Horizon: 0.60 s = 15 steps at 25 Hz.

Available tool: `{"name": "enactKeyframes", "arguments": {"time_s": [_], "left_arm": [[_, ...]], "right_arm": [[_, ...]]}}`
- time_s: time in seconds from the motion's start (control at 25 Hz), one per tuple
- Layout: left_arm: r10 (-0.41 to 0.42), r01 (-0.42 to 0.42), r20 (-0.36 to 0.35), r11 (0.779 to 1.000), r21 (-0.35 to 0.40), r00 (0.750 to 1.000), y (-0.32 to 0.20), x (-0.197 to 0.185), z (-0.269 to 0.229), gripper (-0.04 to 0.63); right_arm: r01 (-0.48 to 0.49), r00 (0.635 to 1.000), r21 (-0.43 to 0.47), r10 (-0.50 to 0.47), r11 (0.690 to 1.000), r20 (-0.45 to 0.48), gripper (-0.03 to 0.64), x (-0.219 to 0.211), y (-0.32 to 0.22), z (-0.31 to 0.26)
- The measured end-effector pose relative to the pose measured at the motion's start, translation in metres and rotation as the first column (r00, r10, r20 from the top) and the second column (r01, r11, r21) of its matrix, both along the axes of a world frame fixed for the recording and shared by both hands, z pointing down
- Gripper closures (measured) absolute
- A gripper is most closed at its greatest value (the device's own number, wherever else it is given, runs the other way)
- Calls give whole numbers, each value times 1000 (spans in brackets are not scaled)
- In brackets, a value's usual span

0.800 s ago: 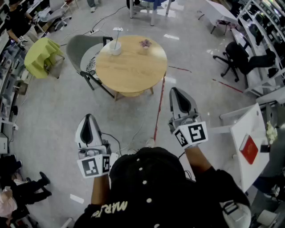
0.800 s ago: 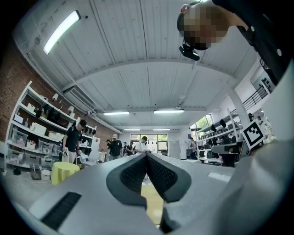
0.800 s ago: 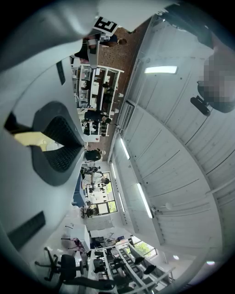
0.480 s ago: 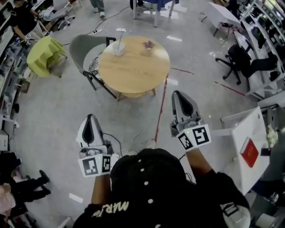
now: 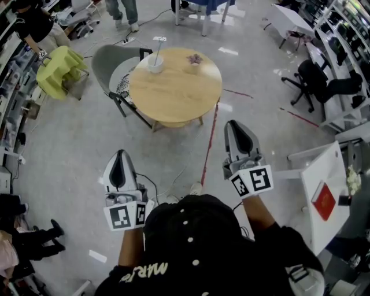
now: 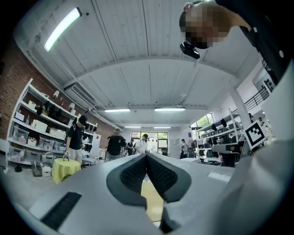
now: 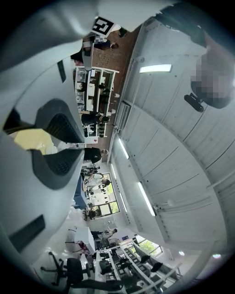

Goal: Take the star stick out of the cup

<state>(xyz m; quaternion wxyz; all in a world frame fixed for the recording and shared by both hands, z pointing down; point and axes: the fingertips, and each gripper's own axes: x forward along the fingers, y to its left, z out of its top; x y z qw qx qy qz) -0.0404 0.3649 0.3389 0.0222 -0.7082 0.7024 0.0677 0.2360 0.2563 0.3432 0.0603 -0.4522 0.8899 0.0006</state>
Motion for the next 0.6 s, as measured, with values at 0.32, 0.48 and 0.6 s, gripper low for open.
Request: {"name": "enactKeyframes", "arguments": {"time_s": [0.32,0.48,0.6], "left_arm": [[-15,15,15,1000,-10,1000,-9,16,3,591],[-44,44,23,999,-16,999,-16,25,1,591],[-63,63,23,998,-19,998,-19,33,1,591]], "right_arm": [[41,999,-7,-41,999,-31,372,7,-17,9],[60,998,-16,-60,998,-15,374,14,-31,8],[75,997,-17,-75,997,-11,376,17,-40,7]]}}
